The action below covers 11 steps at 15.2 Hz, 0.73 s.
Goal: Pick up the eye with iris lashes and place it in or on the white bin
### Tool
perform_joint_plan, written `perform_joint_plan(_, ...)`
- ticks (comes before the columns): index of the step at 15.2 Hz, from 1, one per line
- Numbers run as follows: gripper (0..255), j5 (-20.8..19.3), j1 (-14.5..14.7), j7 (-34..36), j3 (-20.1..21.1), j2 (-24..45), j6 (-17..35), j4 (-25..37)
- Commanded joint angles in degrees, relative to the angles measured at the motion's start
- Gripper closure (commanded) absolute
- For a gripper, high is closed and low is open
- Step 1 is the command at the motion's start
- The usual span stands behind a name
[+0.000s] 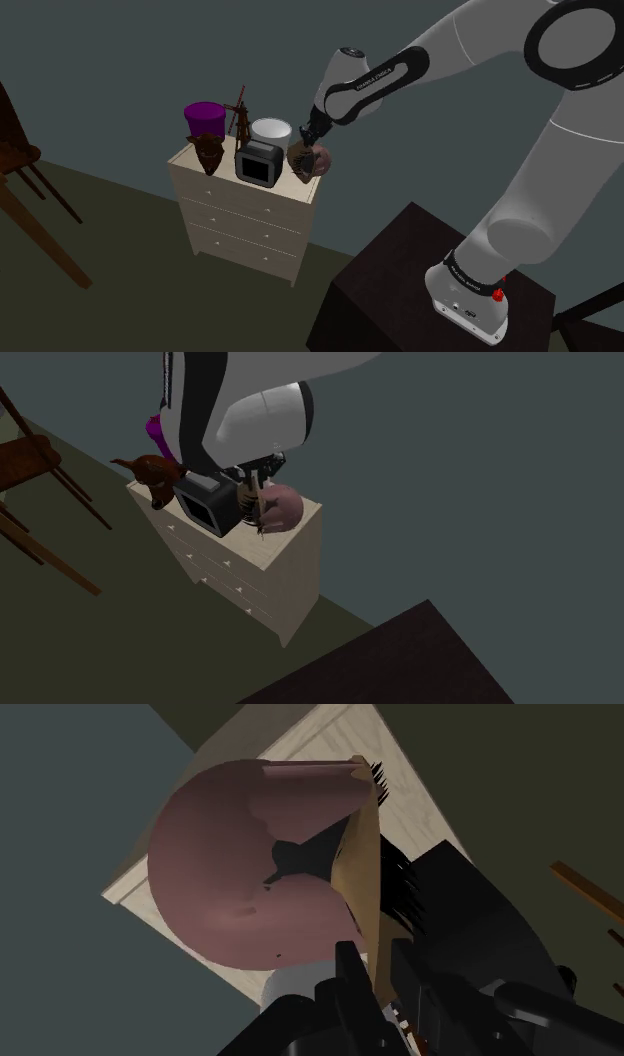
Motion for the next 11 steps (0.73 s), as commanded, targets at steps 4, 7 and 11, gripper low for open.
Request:
perform_joint_plan(4,255,0.4,-0.1,-0.3,0.1,-2.9,-3.6,0.9)
perform_joint_plan(7,255,0.6,-0.1,-0.4,0.1,-4.3,-5.8,1.7)
perform_joint_plan(11,255,0.8,-0.1,-0.5,0.1,-6.0,-8.8,2.9)
